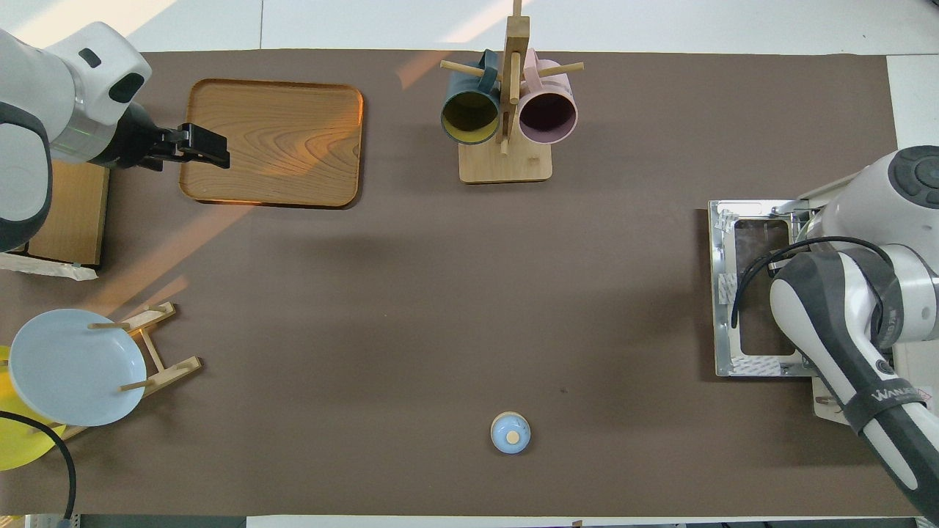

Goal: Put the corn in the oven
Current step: 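Release the corn inside the oven and withdraw the right gripper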

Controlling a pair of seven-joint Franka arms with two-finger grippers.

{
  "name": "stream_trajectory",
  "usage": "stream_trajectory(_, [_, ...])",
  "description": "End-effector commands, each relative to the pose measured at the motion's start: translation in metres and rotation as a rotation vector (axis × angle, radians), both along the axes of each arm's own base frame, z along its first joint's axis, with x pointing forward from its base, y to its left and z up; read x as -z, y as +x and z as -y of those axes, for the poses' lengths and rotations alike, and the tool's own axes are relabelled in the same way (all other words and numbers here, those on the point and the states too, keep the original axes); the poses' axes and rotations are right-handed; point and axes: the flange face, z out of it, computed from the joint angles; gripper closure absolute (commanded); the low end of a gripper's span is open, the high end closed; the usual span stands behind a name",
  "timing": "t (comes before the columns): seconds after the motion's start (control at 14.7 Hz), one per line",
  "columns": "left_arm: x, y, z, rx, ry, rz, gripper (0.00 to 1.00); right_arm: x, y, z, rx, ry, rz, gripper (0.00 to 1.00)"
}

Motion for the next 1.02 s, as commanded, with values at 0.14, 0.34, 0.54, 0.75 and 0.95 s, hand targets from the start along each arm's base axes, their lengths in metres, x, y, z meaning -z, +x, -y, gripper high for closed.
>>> stream_trajectory(0.14, [-0.01, -0.007, -0.001, -0.007, -0.01, 0.014, 0.0, 0.0, -0.001, -0.007, 0.005, 0.021, 0.009, 0.54])
stream_trajectory(0.34, [-0.022, -0.016, -0.001, -0.003, 0.005, -0.004, 0.0, -0.017, 0.012, -0.028, 0.009, 0.051, -0.007, 0.4])
stream_trajectory(0.54, [-0.055, -0.039, -0.006, 0.03, 0.118, -0.045, 0.0, -0.023, 0.021, -0.057, 0.035, 0.07, 0.014, 0.6])
stream_trajectory(0.75, [-0.084, -0.073, -0.011, 0.038, 0.137, -0.101, 0.0, 0.014, 0.014, -0.086, 0.034, 0.087, 0.078, 1.0])
stream_trajectory(0.95, [-0.084, -0.093, -0.005, 0.059, 0.148, -0.154, 0.0, 0.057, 0.014, -0.103, 0.105, 0.088, 0.068, 1.0])
